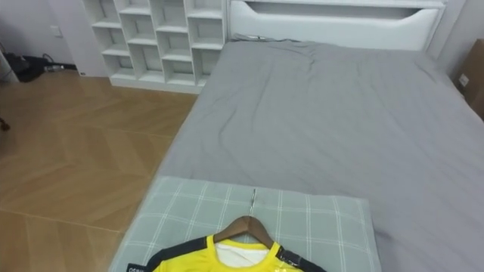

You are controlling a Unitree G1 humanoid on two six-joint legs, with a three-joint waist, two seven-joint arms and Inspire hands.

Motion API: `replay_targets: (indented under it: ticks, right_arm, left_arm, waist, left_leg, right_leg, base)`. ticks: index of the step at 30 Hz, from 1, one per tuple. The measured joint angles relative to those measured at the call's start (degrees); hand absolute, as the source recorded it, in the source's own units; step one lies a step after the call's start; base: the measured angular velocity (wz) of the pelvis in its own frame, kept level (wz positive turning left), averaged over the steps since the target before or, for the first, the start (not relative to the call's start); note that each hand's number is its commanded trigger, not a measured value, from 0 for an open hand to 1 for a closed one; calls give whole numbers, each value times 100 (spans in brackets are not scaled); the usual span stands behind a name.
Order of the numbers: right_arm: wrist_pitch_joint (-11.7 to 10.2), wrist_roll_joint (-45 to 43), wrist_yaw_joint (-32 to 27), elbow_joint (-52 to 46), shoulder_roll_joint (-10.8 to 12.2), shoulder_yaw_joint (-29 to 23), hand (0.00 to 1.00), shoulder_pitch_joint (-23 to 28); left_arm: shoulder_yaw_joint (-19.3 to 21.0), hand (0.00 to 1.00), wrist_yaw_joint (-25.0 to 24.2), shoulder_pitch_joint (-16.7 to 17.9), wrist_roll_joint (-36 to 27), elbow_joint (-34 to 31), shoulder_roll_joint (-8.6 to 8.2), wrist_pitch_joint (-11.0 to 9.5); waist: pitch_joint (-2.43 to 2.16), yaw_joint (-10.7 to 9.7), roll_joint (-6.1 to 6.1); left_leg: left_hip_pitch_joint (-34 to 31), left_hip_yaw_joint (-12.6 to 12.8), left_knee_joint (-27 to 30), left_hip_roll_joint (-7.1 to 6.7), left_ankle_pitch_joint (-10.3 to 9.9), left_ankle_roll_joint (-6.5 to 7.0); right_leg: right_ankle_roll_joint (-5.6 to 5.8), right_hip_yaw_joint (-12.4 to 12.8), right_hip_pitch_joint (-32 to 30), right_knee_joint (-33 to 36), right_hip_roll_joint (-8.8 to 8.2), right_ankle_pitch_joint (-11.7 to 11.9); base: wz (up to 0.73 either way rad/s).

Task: Hang clothes

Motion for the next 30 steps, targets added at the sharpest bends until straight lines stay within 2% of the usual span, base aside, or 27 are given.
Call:
replay_targets:
  ticks: [7,11,14,22,30]
  right_arm:
    - [-51,-195,-75,-8,-20,2,0,3]
    - [-58,-199,-213,-6,-23,8,0,-6]
    - [-70,-200,-332,-3,-30,57,0,-10]
    - [-73,-229,-444,-4,-30,113,0,-11]
    - [-74,-223,-463,-6,-39,228,0,-13]
  left_arm:
    - [-23,0,673,-97,640,-152,7,-158]
    - [-264,0,978,-180,991,-356,82,-215]
    - [-472,0,1051,-228,1231,-494,136,-258]
    - [-528,0,1161,-242,1898,-1252,137,-274]
    - [-847,0,1339,-248,2717,-1628,198,-267]
  waist:
    - [-8,-62,-7]
    - [-19,-120,7]
    - [-36,-114,35]
    - [-37,-134,68]
    - [-25,-192,81]
  left_leg:
    - [-90,-49,78,-1,0,0]
    - [-88,-123,83,-19,0,0]
    - [-76,-138,106,-26,1,2]
    - [-92,-171,138,-38,2,3]
    - [-98,-132,138,-40,3,5]
  right_leg:
    - [0,-52,-36,12,0,0]
    - [0,-123,-17,17,-12,0]
    - [0,-131,2,17,-17,0]
    - [1,-128,0,15,-20,0]
    - [1,-122,-7,6,-22,0]
  base:
    - [5]
    - [7]
    - [2]
    - [0]
    - [0]
